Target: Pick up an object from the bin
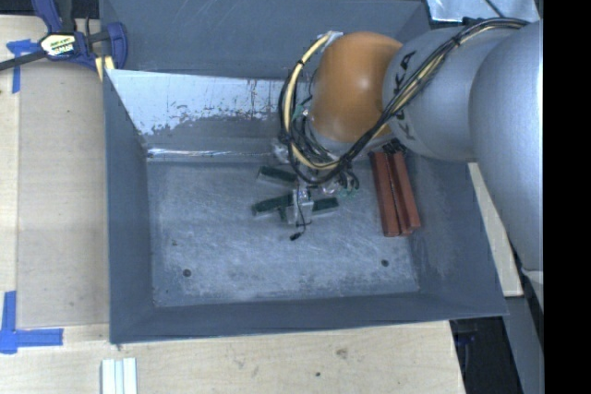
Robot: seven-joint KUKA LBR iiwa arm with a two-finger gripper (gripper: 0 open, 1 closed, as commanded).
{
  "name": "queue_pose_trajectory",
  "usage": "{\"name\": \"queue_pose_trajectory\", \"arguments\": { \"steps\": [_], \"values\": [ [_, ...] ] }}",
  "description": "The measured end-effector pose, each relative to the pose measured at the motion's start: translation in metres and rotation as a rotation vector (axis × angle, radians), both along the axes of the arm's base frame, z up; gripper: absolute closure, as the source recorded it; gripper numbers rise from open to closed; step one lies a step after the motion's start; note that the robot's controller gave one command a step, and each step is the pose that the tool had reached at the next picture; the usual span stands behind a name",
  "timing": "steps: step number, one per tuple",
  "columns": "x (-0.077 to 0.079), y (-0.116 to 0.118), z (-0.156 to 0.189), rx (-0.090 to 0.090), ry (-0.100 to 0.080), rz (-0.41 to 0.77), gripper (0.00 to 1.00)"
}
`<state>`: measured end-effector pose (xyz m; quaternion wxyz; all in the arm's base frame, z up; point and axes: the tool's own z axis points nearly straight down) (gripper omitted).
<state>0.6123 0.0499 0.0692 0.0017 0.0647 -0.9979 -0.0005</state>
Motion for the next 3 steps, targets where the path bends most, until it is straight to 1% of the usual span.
{"name": "queue_pose_trajectory", "arguments": {
  "steps": [1, 2, 3],
  "values": [
    [0.002, 0.0, 0.003, 0.0, -0.006, 0.0, 0.0],
    [0.003, 0.0, 0.006, 0.001, -0.005, 0.0, 1.0],
    [0.005, 0.0, 0.068, 0.0, -0.015, -0.001, 1.0]
  ]
}}
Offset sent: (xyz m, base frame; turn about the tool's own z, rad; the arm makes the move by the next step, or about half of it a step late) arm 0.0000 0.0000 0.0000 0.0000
